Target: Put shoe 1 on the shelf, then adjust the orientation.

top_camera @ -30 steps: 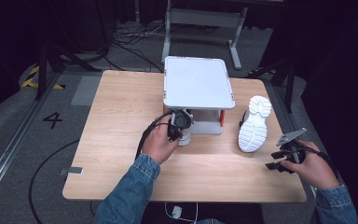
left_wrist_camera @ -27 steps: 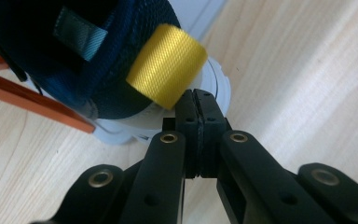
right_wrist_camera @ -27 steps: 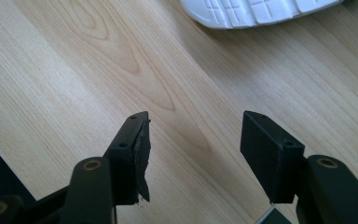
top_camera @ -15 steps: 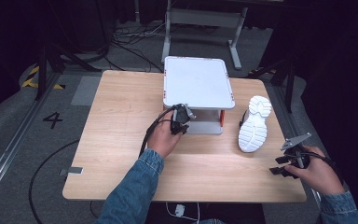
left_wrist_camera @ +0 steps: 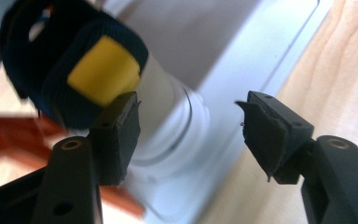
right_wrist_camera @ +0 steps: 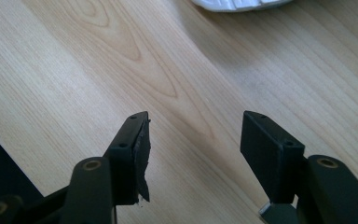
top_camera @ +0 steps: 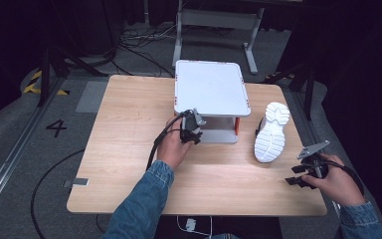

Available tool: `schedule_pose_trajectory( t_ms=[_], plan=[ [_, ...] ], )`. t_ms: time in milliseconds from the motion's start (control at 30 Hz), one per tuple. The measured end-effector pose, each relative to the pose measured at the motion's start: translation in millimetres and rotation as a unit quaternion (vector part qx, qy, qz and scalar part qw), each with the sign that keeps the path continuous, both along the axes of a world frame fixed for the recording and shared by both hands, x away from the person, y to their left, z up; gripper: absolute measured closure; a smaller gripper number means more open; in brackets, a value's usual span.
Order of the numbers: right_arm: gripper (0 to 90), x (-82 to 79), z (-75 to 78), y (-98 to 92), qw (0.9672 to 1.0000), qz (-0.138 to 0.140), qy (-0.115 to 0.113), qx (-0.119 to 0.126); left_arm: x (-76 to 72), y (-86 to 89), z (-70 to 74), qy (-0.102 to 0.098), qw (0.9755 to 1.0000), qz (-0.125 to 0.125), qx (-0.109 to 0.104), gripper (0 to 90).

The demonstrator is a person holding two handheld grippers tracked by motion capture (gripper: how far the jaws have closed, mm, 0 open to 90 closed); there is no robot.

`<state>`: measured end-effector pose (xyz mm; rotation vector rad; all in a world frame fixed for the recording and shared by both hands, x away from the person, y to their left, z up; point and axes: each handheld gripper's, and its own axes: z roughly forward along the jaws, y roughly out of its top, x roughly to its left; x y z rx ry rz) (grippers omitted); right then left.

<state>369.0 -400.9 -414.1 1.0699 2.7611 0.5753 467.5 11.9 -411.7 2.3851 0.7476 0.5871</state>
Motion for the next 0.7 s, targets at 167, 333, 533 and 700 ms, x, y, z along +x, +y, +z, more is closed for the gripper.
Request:
schedule_pose_trajectory(
  t_ms=[167, 333, 533, 700],
  plan=[
    [42.8, 5.4, 4.1, 0.8, 1.0000, 0.000, -0.009, 0.004, -18.7, 9.2, 23.9, 0.056, 0.9983, 0.012, -0.007, 37.1],
    [40.5, 9.8, 5.5, 3.2, 0.9997, -0.011, -0.017, 0.012, -34.4, 31.0, 45.4, 0.083, 0.9958, 0.034, -0.017, 34.3],
    [38.9, 12.5, 9.8, 4.2, 0.9993, -0.020, -0.029, 0.014, -44.4, 60.1, 58.7, 0.110, 0.9920, 0.057, -0.021, 29.9],
    [27.8, 21.7, 13.9, 1.1, 0.9991, -0.021, -0.035, -0.013, -46.4, 101.5, 53.7, 0.167, 0.9792, 0.114, -0.016, 21.9]
  ],
)
